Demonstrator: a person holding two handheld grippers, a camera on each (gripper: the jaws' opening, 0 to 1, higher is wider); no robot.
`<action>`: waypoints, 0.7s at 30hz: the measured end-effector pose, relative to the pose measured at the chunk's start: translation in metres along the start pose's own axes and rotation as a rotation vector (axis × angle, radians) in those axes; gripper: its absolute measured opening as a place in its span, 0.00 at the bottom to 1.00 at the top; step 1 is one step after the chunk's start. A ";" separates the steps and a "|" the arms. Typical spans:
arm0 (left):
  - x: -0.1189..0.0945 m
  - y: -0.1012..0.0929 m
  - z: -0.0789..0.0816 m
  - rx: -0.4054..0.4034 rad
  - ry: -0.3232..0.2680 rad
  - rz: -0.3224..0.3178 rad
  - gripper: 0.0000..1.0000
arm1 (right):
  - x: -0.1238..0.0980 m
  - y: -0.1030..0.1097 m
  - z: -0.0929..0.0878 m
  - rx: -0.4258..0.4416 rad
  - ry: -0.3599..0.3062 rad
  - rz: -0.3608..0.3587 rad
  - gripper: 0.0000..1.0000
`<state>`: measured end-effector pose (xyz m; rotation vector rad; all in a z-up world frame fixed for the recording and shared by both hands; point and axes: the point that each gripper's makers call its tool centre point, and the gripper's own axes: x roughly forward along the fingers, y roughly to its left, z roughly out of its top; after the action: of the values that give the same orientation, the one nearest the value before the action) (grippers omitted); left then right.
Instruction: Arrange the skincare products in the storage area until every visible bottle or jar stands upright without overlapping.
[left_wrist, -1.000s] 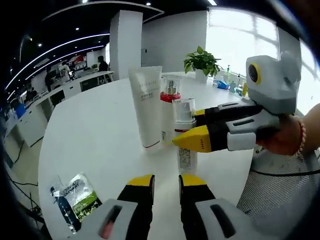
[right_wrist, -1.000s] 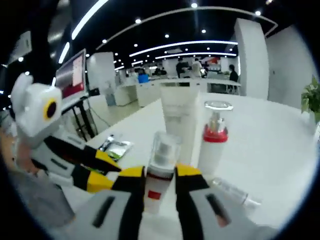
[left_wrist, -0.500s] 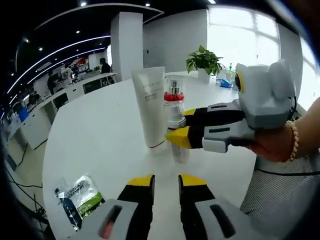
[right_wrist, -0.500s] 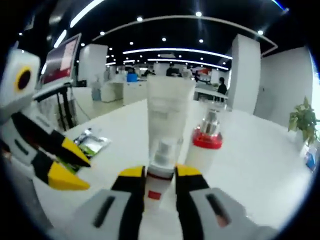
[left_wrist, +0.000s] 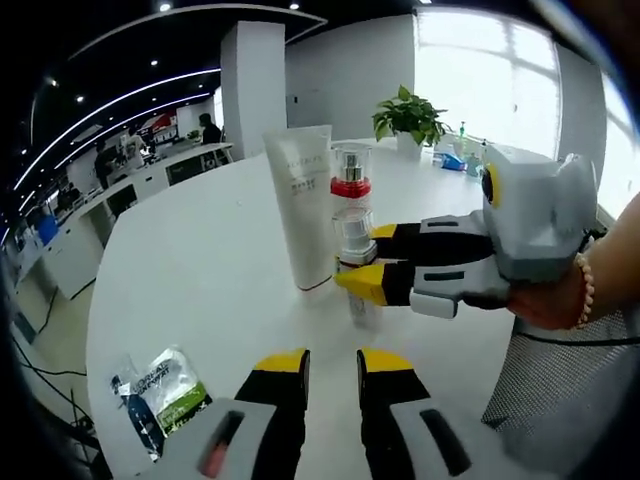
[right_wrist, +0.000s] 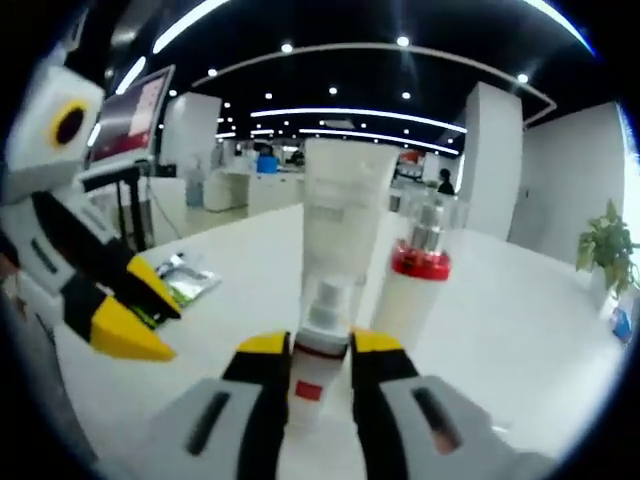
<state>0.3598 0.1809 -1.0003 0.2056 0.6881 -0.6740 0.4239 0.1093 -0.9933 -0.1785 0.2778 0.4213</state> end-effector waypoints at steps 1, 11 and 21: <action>0.000 0.000 -0.001 0.001 0.004 0.000 0.20 | 0.000 0.000 0.000 0.003 0.000 0.000 0.22; 0.001 0.003 -0.001 -0.007 0.007 0.006 0.20 | -0.008 -0.009 -0.043 -0.092 0.252 -0.044 0.21; 0.002 0.001 -0.004 -0.022 0.017 -0.025 0.20 | -0.004 0.004 -0.024 -0.026 0.171 0.027 0.21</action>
<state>0.3597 0.1820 -1.0045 0.1831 0.7147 -0.6886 0.4131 0.1060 -1.0150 -0.2369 0.4437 0.4369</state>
